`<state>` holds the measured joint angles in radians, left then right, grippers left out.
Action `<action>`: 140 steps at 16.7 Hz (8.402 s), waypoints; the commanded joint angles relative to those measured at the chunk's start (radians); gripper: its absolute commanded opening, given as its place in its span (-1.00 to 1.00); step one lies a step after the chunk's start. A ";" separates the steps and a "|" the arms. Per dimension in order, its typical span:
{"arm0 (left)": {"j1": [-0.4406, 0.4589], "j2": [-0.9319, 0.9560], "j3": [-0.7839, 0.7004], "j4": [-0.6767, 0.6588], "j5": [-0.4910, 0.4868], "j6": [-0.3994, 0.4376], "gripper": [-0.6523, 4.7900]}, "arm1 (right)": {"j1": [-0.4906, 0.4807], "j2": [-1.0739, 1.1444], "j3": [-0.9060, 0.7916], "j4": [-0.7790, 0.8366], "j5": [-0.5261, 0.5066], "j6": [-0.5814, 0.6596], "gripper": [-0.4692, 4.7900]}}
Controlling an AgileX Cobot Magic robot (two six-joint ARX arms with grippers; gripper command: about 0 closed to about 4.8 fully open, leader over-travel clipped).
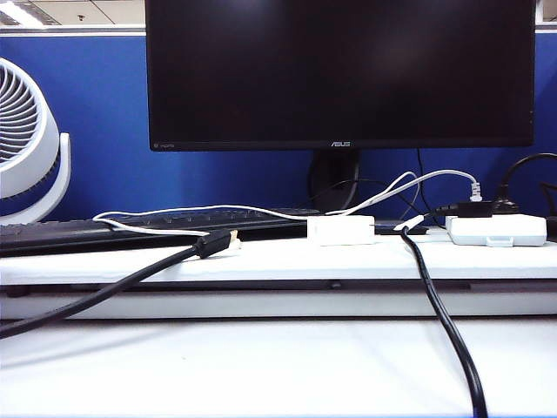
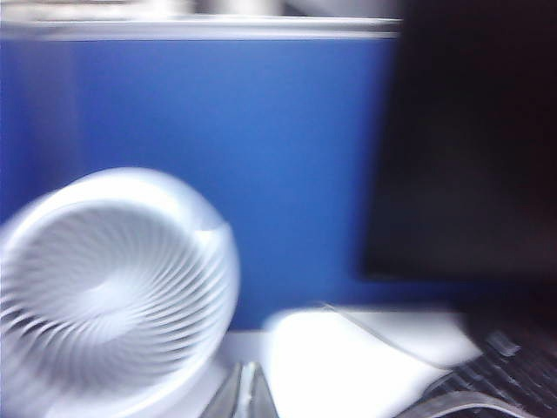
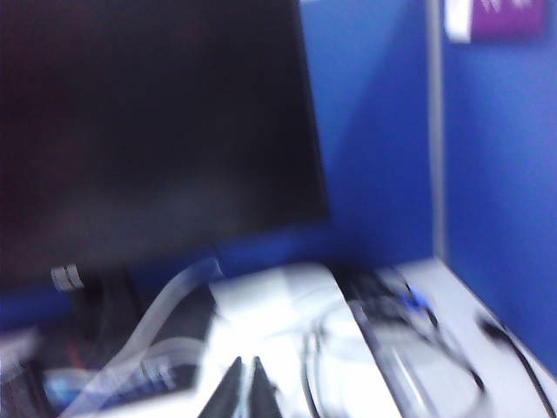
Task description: Pick up the Type-C charging cable and the charging base, insert one end of the Type-C charger into the corresponding slot on the base, and finally place the plugged-in charger back on the table.
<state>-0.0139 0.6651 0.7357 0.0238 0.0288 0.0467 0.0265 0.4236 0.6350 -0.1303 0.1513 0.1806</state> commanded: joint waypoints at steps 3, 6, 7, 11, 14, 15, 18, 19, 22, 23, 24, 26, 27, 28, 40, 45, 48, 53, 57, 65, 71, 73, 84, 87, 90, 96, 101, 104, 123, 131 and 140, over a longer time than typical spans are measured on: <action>-0.043 0.486 0.381 -0.235 0.405 0.126 -0.78 | 0.003 0.389 0.350 0.038 -0.239 0.196 -0.84; -0.200 0.688 0.534 -0.425 0.405 0.297 -0.78 | 0.060 0.583 0.471 0.034 -0.363 0.299 -0.84; -0.249 0.742 0.579 -0.490 0.398 0.347 -0.78 | 0.090 0.627 0.491 0.035 -0.363 0.299 -0.84; -0.434 0.914 0.649 -0.637 0.232 0.415 -0.78 | 0.216 0.720 0.505 0.029 -0.363 0.298 -0.84; -0.513 1.013 0.647 -0.705 0.159 0.452 -0.78 | 0.239 0.738 0.505 0.023 -0.360 0.297 -0.84; -0.526 1.039 0.647 -0.706 0.138 0.451 -0.78 | 0.239 0.742 0.504 0.016 -0.356 0.297 -0.84; -0.562 1.076 0.647 -0.702 0.072 0.427 -0.66 | 0.239 0.742 0.504 -0.019 -0.356 0.297 -0.84; -0.563 1.076 0.647 -0.689 0.056 0.415 -0.20 | 0.239 0.742 0.504 -0.024 -0.356 0.297 -0.84; -0.563 1.076 0.647 -0.730 0.035 0.415 0.52 | 0.239 0.742 0.504 -0.040 -0.356 0.298 -0.84; -0.564 1.080 0.647 -0.730 0.035 0.417 0.52 | 0.239 0.742 0.504 -0.046 -0.356 0.298 -0.84; -0.563 1.082 0.647 -0.722 0.035 0.417 0.49 | 0.239 0.742 0.504 -0.054 -0.356 0.298 -0.84; -0.563 1.092 0.647 -0.710 0.035 0.420 0.49 | 0.239 0.742 0.505 -0.053 -0.356 0.297 -0.84; -0.563 1.095 0.647 -0.709 0.035 0.421 0.49 | 0.239 0.742 0.504 -0.053 -0.356 0.297 -0.84; -0.563 1.103 0.647 -0.702 0.037 0.421 0.49 | 0.239 0.742 0.504 -0.053 -0.356 0.297 -0.84; -0.563 1.138 0.647 -0.674 0.046 0.416 -0.48 | 0.239 0.742 0.504 -0.053 -0.356 0.297 -0.84; -0.563 1.138 0.648 -0.675 0.047 0.417 -0.57 | 0.239 0.742 0.505 -0.053 -0.356 0.297 -0.84; -0.563 1.135 0.648 -0.677 0.047 0.417 -0.57 | 0.239 0.742 0.504 -0.054 -0.356 0.296 -0.84; -0.562 1.086 0.684 -0.689 0.235 0.412 -0.57 | 0.239 0.742 0.504 -0.100 -0.361 0.289 -0.84; -0.561 1.080 0.754 -0.742 0.052 0.453 -0.19 | 0.238 0.742 0.504 -0.108 -0.364 0.283 -0.84; -0.563 1.141 0.760 -0.856 0.038 0.475 0.49 | 0.238 0.742 0.504 -0.105 -0.394 0.284 -0.84; -0.562 1.225 0.921 -0.960 0.038 0.442 0.49 | 0.238 0.742 0.504 -0.105 -0.394 0.284 -0.84; -0.562 1.231 0.933 -0.990 0.038 0.442 0.49 | 0.238 0.742 0.504 -0.105 -0.399 0.284 -0.84; -0.562 1.310 0.934 -0.978 0.043 0.408 0.48 | 0.238 0.742 0.505 -0.105 -0.411 0.284 -0.84; -0.561 1.318 0.934 -0.979 0.043 0.380 0.48 | 0.238 0.742 0.504 -0.105 -0.417 0.284 -0.84; -0.561 1.334 0.934 -0.987 0.043 0.335 0.47 | 0.238 0.742 0.505 -0.105 -0.417 0.284 -0.84; -0.561 1.336 0.932 -0.980 0.042 0.334 0.02 | 0.238 0.742 0.505 -0.105 -0.417 0.284 -0.84; -0.561 1.333 0.934 -0.987 0.042 0.339 -0.61 | 0.238 0.742 0.505 -0.105 -0.417 0.283 -0.84; -0.561 1.292 0.934 -0.997 0.101 0.338 -0.61 | 0.238 0.741 0.505 -0.105 -0.421 0.283 -0.84; -0.563 0.972 1.010 -0.476 0.893 0.016 -0.62 | 0.239 0.748 0.504 -0.085 -0.840 0.177 -0.84; -0.562 0.972 1.009 -0.363 1.023 -0.107 -0.62 | 0.239 0.748 0.505 0.169 -1.010 0.187 -0.84; -0.535 0.944 1.009 -0.327 0.981 -0.108 -0.67 | 0.240 0.869 0.504 0.006 -0.650 0.669 -0.84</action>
<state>-0.5545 1.6264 1.7409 -0.3237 1.0065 -0.0612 0.2615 1.2854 1.1351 -0.1341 -0.5022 0.7361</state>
